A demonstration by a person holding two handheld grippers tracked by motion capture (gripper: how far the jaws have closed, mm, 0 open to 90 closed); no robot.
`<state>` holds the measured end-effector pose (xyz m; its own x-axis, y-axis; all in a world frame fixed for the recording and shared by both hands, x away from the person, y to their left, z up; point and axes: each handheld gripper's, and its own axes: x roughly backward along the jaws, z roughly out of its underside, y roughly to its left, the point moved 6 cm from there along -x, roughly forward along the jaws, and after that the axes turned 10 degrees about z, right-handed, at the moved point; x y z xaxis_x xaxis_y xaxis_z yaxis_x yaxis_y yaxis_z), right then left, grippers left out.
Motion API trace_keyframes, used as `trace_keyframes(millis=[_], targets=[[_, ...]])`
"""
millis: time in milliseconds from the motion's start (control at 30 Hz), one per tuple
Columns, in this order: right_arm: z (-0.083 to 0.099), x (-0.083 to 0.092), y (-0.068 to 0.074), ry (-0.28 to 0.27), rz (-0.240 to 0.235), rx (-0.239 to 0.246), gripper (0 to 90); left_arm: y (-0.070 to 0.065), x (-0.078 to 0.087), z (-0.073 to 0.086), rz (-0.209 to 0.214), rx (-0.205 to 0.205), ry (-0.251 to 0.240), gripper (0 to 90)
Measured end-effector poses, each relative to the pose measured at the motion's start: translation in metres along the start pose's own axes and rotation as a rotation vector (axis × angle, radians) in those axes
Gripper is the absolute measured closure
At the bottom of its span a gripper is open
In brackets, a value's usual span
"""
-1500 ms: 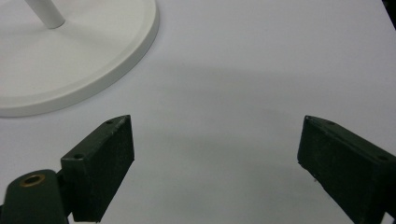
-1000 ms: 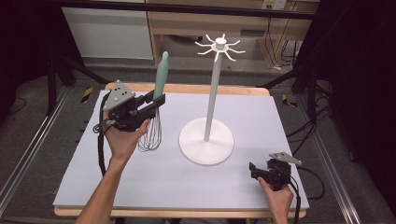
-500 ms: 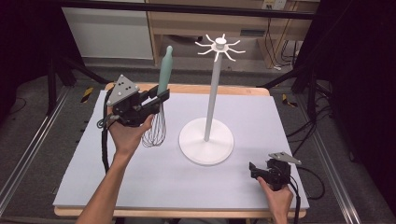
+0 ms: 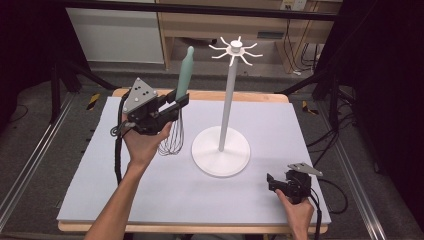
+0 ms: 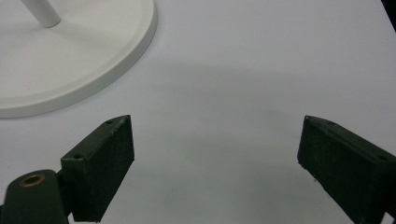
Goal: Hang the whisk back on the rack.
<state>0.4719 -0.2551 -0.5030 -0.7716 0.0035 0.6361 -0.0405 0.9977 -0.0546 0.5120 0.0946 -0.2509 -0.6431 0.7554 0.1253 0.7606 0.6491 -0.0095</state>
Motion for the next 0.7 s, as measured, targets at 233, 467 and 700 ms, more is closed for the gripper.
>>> trace_keyframes(millis=[233,467,700], targets=[[0.000,0.000,-0.001,-0.003,0.000,0.001,11.2,-0.005,-0.004,-0.001,0.008,-0.011,0.002,68.6],[0.000,0.000,-0.001,-0.001,0.000,0.002,11.2,-0.008,-0.008,-0.003,0.015,-0.023,0.011,68.6],[0.000,0.000,0.000,-0.001,-0.002,-0.001,11.2,-0.012,-0.012,-0.005,0.018,-0.042,0.015,68.6]])
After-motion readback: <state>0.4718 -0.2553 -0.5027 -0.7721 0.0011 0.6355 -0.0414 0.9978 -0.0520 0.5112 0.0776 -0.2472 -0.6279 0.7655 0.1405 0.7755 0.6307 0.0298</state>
